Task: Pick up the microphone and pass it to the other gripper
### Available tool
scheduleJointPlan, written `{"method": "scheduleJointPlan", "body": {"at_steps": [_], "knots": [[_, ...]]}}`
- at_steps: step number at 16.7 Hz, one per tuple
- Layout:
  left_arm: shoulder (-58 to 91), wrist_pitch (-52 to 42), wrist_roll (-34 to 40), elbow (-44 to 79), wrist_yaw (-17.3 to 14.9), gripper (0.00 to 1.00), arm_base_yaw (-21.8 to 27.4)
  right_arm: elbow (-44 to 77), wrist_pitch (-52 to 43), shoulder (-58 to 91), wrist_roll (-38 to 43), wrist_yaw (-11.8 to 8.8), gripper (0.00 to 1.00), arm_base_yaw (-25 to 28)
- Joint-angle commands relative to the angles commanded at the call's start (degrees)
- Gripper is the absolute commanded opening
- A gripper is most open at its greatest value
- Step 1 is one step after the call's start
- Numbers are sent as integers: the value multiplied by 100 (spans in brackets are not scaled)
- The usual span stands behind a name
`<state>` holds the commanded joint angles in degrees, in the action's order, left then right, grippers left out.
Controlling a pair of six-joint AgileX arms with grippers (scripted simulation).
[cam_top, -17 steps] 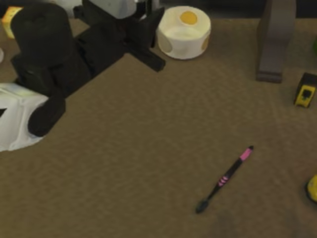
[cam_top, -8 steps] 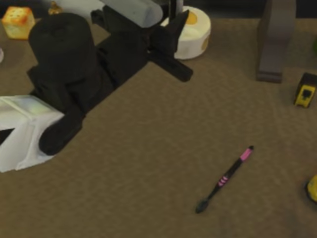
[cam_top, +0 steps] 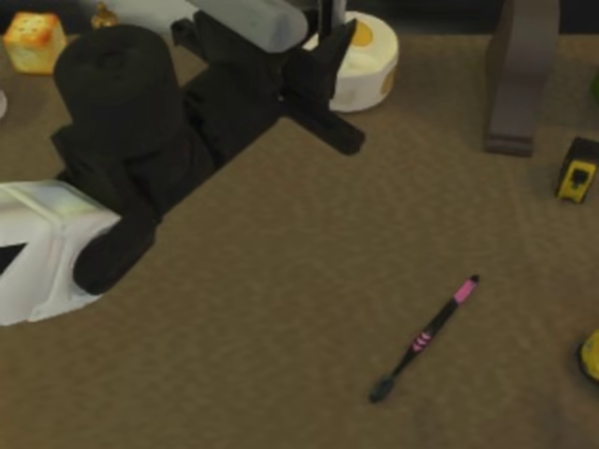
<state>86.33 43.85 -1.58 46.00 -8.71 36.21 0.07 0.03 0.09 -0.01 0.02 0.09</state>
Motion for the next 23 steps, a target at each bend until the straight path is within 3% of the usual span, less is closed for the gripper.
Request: {"method": "scheduleJointPlan", "body": {"at_steps": [5,17,20,23], "knots": [[0,0,0,0,0,0,0,646,309,937,-58,209,100,757],[0,0,0,0,0,0,0,3902,2090,5967,-101,1166,100,4041],[0,0,0,0,0,0,0,4283,2268,6601,-123,1294,100,4497],[0,0,0,0,0,0,0,4368,2303,6753,-130,1326,100,4607]]}}
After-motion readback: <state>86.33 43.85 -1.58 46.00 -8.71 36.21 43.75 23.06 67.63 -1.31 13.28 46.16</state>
